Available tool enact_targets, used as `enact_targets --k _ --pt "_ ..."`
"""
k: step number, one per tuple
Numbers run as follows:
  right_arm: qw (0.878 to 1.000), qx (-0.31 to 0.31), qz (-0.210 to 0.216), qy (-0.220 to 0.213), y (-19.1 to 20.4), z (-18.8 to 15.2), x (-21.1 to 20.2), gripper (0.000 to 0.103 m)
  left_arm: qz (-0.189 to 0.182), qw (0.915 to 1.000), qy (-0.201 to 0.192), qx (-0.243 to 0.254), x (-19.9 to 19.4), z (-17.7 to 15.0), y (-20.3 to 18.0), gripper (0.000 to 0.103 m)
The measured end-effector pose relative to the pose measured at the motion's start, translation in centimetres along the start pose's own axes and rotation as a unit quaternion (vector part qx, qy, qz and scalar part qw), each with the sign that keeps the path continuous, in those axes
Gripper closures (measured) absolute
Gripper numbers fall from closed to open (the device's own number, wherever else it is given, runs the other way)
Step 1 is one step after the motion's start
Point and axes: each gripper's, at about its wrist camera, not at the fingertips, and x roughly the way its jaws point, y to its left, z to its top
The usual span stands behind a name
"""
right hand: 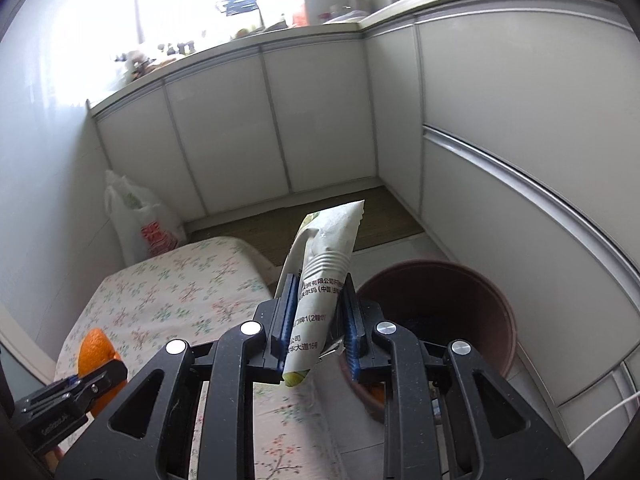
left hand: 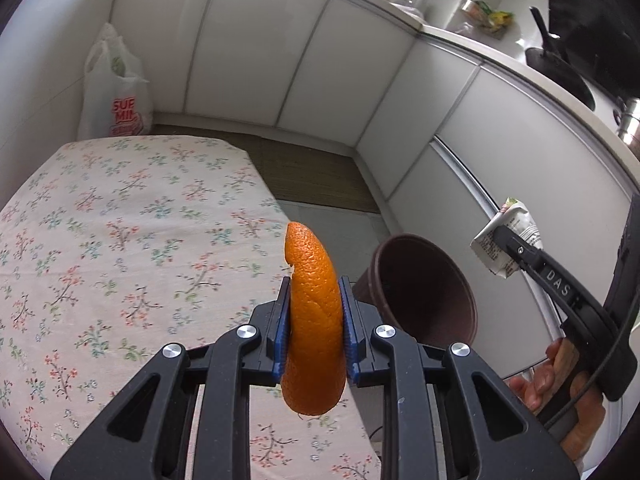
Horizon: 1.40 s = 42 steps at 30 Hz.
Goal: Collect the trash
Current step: 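Carry the white wrapper packet over the brown bin and open the right tool, then carry the orange peel over the brown bin and open the left tool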
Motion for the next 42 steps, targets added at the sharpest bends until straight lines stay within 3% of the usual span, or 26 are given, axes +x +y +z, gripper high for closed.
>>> enact_targets --k 14,16,17,18,20,23,29,36,39,40,42 --pt "0.991 0.063 -0.118 -0.005 -8.2 1.1 1.0 0.080 -0.033 0.9986 0.024 0.034 2.9 0.5 -5.9 0.080" --pt "0.989 0.066 -0.130 0.010 -9.3 1.2 1.7 0.061 -0.038 0.9981 0.026 0.040 3.2 0.7 -6.9 0.080" --pt "0.988 0.068 -0.138 0.021 -9.8 1.1 2.2 0.035 -0.040 0.9979 0.026 0.043 3.3 0.8 -7.3 0.080" --pt "0.986 0.074 -0.147 0.024 -10.2 1.0 2.4 0.029 -0.043 0.9977 0.026 0.046 3.5 0.9 -7.9 0.080" --pt "0.983 0.095 -0.156 0.023 -11.3 0.9 2.3 0.028 -0.048 0.9971 0.025 0.053 3.9 1.2 -9.0 0.080" --pt "0.977 0.121 -0.177 0.007 -12.8 0.8 1.6 0.011 -0.060 0.9961 0.022 0.060 4.7 1.6 -10.8 0.080" --pt "0.959 0.180 -0.216 -0.016 -16.3 0.5 0.4 0.007 -0.071 0.9933 0.032 0.086 6.9 2.0 -14.7 0.079" --pt "0.951 0.213 -0.222 -0.020 -18.0 0.0 -0.3 0.007 -0.075 0.9903 0.035 0.112 9.7 3.5 -18.8 0.078" --pt "0.951 0.216 -0.221 -0.020 -18.0 -0.1 -0.4 0.007 -0.073 0.9899 0.050 0.111 11.2 4.1 -19.5 0.067" --pt "0.951 0.215 -0.220 -0.019 -18.1 -0.1 -0.4 0.007 -0.071 0.9899 0.053 0.110 11.4 4.1 -19.5 0.059" --pt "0.952 0.211 -0.220 -0.018 -18.0 0.0 -0.3 0.007 -0.069 0.9900 0.058 0.109 11.8 4.3 -19.3 0.057"
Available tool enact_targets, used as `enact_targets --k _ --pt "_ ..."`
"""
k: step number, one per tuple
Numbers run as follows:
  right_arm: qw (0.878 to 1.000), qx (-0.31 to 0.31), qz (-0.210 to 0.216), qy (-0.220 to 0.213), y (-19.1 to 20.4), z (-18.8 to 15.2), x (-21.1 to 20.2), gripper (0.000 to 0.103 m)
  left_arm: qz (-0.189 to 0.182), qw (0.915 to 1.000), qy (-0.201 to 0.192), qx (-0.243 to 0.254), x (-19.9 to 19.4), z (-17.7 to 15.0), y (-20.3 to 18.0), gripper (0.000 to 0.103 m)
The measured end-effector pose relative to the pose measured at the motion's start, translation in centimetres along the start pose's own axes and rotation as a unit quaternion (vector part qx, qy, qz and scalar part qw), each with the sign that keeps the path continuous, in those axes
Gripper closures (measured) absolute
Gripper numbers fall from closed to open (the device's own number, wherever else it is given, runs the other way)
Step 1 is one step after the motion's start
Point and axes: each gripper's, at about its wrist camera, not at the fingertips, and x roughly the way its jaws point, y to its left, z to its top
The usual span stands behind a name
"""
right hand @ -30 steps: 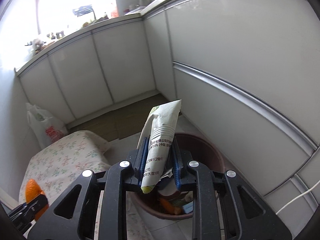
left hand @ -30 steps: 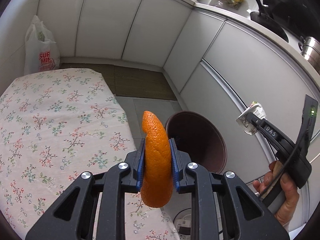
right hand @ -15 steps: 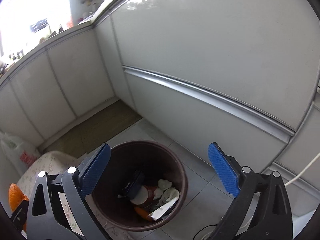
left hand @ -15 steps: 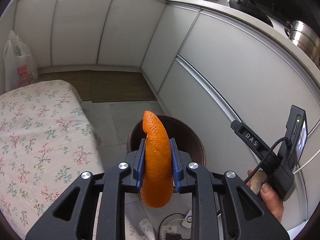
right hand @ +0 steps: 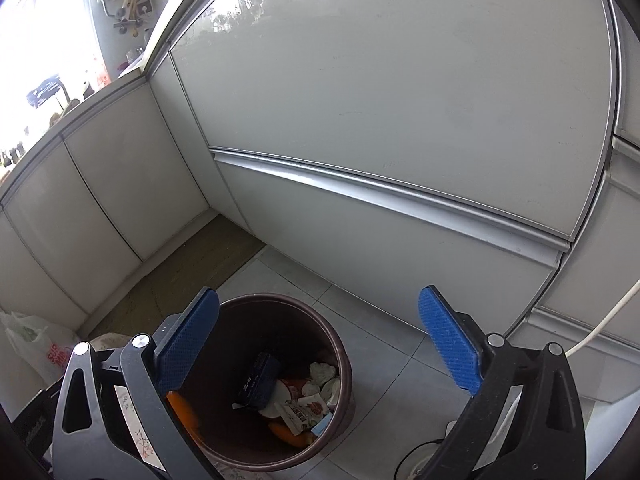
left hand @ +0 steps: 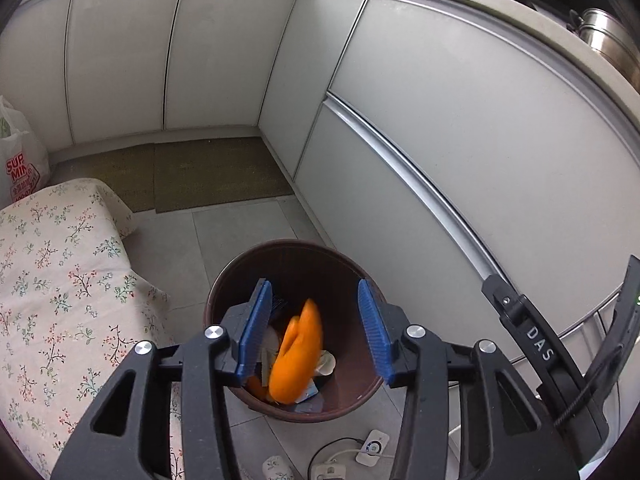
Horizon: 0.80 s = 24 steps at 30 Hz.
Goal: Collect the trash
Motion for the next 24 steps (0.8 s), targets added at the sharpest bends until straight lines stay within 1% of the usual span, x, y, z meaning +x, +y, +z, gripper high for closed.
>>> enact_targets --k 4,6,9,12,13,15,18,21,22,24 --pt "1.000 -0.013 0.011 0.004 1.1 -0.3 -0.2 0.007 0.023 0.9997 -0.003 0.004 -0.6 -0.9 1.5 0.056" --pt "0.999 -0.024 0.026 0.008 2.3 -0.9 -0.6 0.007 0.044 0.9990 -0.001 0.000 -1.3 -2.1 3.2 0.056" --pt "0.996 -0.073 0.054 0.014 5.8 -2.6 -1.3 0.007 0.089 0.9957 0.007 -0.024 -2.4 -4.4 7.4 0.052" --pt "0.989 -0.121 0.082 0.018 9.7 -5.2 -2.4 0.007 0.132 0.9890 0.017 -0.064 -4.2 -7.1 12.7 0.050" --pt "0.986 -0.134 0.099 0.026 11.3 -6.5 -2.7 0.007 0.147 0.9861 0.017 -0.074 -5.0 -7.9 14.2 0.049" --pt "0.978 -0.154 0.131 0.051 13.8 -9.1 -3.1 0.007 0.184 0.9779 0.013 -0.099 -6.9 -9.8 17.8 0.046" --pt "0.967 -0.187 0.156 0.078 17.3 -13.4 -3.7 0.007 0.218 0.9681 0.003 -0.123 -9.5 -11.9 21.7 0.046" --pt "0.954 -0.235 0.167 0.079 20.5 -17.2 -4.7 0.007 0.241 0.9605 -0.011 -0.140 -12.1 -13.6 24.6 0.046" --pt "0.949 -0.256 0.171 0.075 21.5 -18.5 -5.2 0.007 0.246 0.9580 -0.017 -0.146 -13.0 -14.1 25.5 0.046" --pt "0.941 -0.282 0.177 0.065 22.8 -20.1 -6.1 0.007 0.254 0.9546 -0.026 -0.154 -14.4 -14.9 26.8 0.046"
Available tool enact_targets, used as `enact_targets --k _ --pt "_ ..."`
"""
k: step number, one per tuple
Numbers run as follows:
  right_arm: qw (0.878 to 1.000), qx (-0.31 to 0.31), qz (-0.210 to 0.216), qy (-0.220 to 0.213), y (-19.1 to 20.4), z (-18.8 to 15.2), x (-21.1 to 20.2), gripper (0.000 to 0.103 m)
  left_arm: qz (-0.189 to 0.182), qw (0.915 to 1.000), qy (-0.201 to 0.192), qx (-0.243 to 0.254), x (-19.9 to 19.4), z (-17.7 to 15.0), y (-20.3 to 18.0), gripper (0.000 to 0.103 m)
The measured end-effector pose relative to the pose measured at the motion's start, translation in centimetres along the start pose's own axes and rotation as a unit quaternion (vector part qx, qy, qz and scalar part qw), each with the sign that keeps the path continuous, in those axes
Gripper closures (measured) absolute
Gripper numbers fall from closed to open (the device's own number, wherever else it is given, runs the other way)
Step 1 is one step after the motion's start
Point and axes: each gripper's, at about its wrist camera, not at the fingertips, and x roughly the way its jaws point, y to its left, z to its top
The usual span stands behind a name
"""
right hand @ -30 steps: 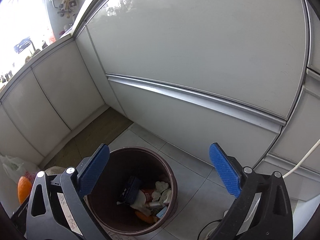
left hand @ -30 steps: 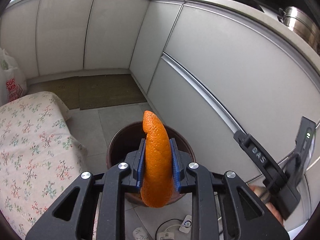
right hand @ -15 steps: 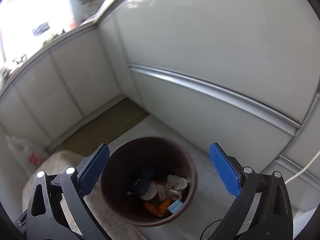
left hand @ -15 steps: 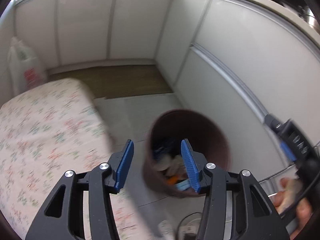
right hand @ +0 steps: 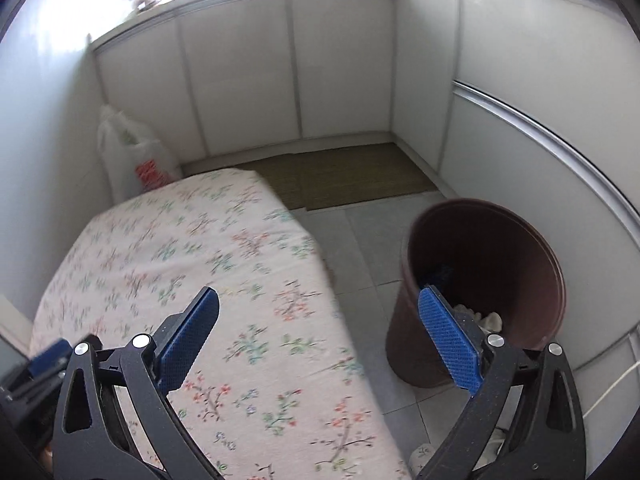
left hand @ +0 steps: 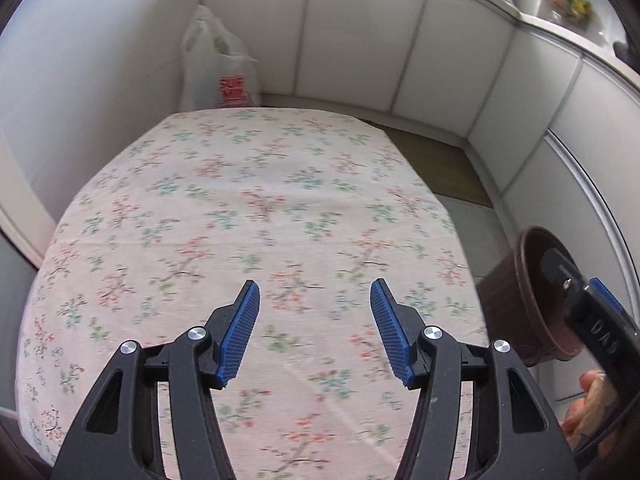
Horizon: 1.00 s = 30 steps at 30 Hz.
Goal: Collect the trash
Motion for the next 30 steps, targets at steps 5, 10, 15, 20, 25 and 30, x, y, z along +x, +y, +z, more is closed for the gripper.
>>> enact_targets --k 5,10,15,20,25,30 --pt "0.999 -0.033 0.007 -0.018 3.3 -0.8 -0.5 0.007 0.013 0.9996 -0.017 -0.021 -1.1 -0.5 3.8 0.046" --pt "0.999 -0.050 0.009 -0.015 4.9 -1.5 -0.5 0.007 0.020 0.9987 -0.047 -0.009 -2.4 -1.0 5.3 0.037" --pt "0.998 -0.065 0.000 -0.027 5.9 -2.1 -0.9 0.007 0.001 0.9955 -0.092 -0.022 -4.2 -1.3 5.6 0.018" --pt "0.996 -0.057 -0.009 -0.072 5.4 -2.2 -3.2 0.007 -0.007 0.9869 -0.161 -0.013 -7.2 -0.7 4.9 0.009" --pt "0.986 -0.034 -0.032 -0.157 3.8 -2.2 -7.5 0.007 -0.003 0.9677 -0.252 0.002 -10.8 -0.5 3.7 0.007" --pt "0.978 -0.014 -0.011 -0.210 1.8 -2.5 -11.2 0.007 -0.067 0.9744 -0.214 -0.006 -11.3 -0.1 3.1 0.007"
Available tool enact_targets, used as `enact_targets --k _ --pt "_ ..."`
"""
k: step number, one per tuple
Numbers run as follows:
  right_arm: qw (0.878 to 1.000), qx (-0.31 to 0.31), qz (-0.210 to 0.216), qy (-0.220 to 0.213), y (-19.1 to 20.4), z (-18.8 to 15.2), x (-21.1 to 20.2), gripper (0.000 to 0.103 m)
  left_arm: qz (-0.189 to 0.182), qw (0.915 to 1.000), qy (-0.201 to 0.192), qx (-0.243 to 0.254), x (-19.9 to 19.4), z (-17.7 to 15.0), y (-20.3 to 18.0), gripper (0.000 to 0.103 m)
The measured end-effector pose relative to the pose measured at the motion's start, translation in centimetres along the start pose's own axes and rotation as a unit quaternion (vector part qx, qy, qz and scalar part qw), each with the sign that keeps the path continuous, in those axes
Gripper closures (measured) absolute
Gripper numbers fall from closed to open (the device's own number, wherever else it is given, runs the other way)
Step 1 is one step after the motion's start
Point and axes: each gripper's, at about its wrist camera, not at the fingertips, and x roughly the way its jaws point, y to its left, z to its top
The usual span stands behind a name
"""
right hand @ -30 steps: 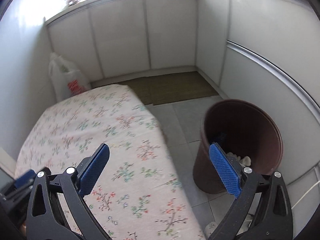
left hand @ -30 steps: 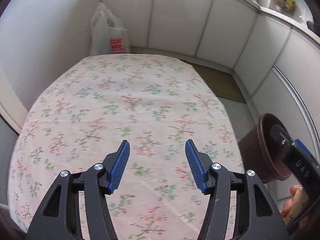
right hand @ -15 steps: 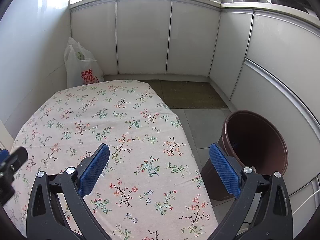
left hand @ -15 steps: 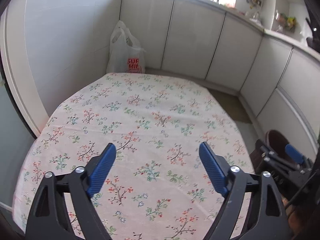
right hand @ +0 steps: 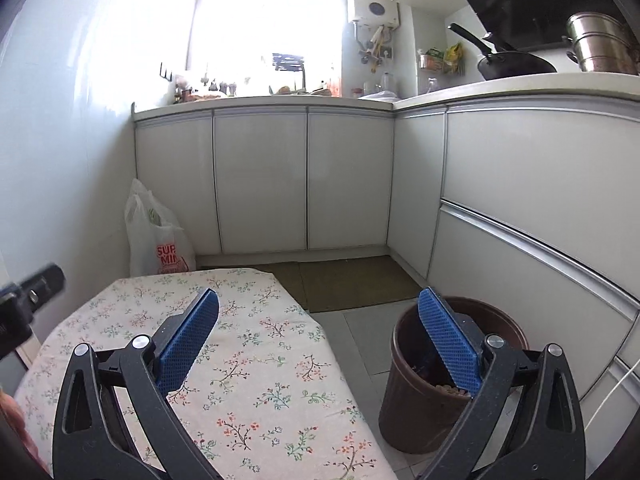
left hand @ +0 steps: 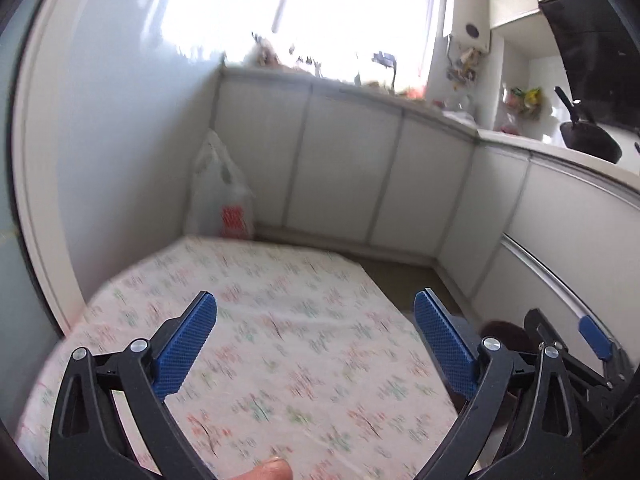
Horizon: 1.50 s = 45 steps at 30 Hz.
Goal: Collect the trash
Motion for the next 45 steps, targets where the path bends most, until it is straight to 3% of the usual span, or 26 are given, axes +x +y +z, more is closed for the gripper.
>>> enact_targets --k 2,6,15,33,45 --pt "1.000 0.017 -0.005 0.023 -1.0 -0.1 -0.1 0.007 -0.012 0.9995 0.028 -0.011 0.6 -0.4 0.1 0.007" --pt "0.997 0.023 0.002 0.070 -1.3 -0.4 0.8 0.007 0.006 0.9976 0.069 -0.001 1.9 -1.9 -0.3 0.007" --pt "0.996 0.008 -0.003 0.091 -1.2 -1.6 2.2 0.007 0.018 0.9961 0.084 0.018 2.6 -3.2 -1.0 0.007" --pt "0.997 -0.032 -0.007 0.068 0.4 -2.3 2.3 0.007 0.020 0.9946 0.098 0.028 3.1 -4.1 -0.9 0.007" --pt "0.997 -0.031 -0.005 0.077 0.5 -2.6 2.5 0.007 0.026 0.9939 0.104 0.025 3.4 -4.3 -0.8 0.007"
